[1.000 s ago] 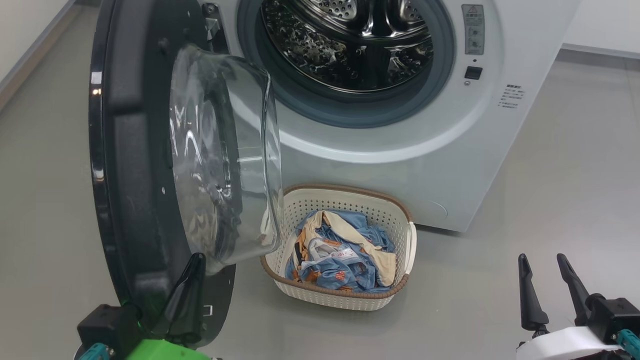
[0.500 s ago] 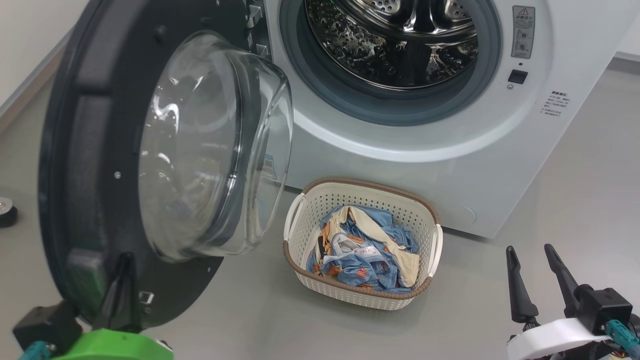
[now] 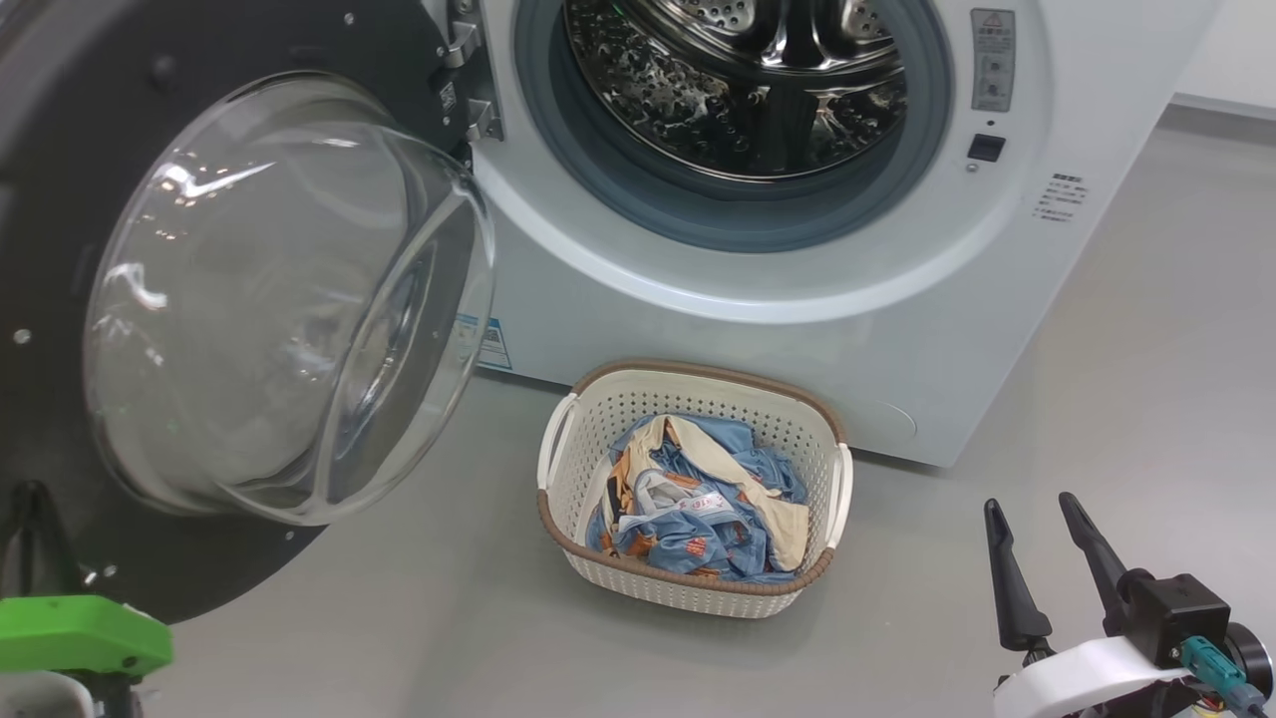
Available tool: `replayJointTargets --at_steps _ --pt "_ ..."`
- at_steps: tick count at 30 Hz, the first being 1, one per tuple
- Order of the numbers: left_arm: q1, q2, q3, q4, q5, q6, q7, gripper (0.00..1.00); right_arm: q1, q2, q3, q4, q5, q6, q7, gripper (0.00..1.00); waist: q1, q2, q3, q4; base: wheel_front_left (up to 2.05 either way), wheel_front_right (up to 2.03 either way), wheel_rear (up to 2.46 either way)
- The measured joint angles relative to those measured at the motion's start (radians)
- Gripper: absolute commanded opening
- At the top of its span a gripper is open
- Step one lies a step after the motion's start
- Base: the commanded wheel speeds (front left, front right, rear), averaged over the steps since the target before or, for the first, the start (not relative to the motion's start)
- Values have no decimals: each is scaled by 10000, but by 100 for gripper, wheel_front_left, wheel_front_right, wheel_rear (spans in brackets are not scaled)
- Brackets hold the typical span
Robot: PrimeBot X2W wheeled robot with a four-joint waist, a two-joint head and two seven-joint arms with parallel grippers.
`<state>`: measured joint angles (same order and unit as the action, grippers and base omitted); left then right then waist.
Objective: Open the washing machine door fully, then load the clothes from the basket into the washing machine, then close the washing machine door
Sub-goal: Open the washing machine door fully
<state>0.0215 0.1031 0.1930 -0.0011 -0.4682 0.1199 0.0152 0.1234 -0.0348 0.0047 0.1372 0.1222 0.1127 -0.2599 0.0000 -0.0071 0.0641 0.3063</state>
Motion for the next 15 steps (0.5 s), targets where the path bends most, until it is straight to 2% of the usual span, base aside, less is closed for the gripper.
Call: replayJointTargets --at_steps 9,15 --pt "-571 276 360 1241 15 25 -303 0 2 0 -10 96 88 2 0 100 0 0 -59 -487 0 0 0" --pt "-696 107 309 1463 -73 33 -428 0 3 0 -148 90 104 2 0 100 0 0 -119 -648 0 0 0"
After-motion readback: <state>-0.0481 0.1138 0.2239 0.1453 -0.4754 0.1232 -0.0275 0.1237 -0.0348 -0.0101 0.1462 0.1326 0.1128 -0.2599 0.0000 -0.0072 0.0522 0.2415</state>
